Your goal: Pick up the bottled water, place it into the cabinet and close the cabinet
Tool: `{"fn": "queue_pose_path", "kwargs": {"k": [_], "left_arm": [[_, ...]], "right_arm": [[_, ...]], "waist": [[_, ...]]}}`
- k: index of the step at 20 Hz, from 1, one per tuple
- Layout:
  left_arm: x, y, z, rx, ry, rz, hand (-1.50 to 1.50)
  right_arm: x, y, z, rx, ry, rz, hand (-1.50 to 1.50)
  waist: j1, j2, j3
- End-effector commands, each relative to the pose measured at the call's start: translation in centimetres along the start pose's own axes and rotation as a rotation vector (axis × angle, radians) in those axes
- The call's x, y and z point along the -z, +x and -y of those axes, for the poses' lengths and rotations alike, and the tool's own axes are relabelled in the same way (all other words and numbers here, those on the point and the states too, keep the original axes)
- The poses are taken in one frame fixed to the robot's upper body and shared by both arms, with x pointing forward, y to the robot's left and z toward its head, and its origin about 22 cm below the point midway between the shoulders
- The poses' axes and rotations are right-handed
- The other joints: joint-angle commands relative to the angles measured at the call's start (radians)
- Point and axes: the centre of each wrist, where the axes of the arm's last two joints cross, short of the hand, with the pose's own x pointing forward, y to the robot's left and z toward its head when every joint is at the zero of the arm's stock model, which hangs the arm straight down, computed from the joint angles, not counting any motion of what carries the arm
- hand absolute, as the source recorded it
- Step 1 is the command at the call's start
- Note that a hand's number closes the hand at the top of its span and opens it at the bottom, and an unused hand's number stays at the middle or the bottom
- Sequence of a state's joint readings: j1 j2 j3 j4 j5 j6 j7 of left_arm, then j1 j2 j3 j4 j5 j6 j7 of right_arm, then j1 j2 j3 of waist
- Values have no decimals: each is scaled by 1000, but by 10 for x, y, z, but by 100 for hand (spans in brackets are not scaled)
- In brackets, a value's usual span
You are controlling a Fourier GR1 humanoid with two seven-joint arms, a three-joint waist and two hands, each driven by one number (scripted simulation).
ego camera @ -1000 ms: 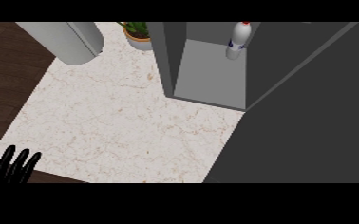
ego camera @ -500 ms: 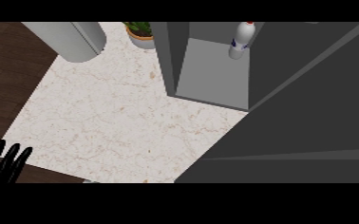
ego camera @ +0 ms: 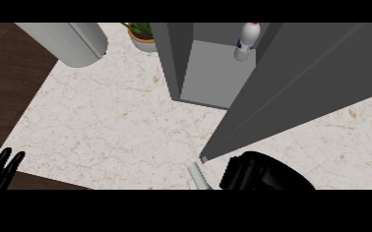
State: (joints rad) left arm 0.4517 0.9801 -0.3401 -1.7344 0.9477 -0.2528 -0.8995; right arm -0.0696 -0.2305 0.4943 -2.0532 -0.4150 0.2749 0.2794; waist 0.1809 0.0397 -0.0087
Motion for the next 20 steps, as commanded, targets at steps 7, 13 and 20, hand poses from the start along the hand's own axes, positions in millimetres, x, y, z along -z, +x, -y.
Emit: {"fn": "queue_pose_path", "kwargs": {"k": [7,13,20], "left_arm": [[-10,4,-6,-42,13,-4,-150],[-22,5,-9,-38,13,-15,-150],[-2,15,-10,-43,13,25,-150]], "right_arm": [[112,8,72,-11,-364,-41,150],[151,4,110,-47,-429,-86,150],[165,6,117,-56,-419,-68,150]], "waist": [[-48,-14,6],[-58,-18,8],[-75,-15,8]]}}
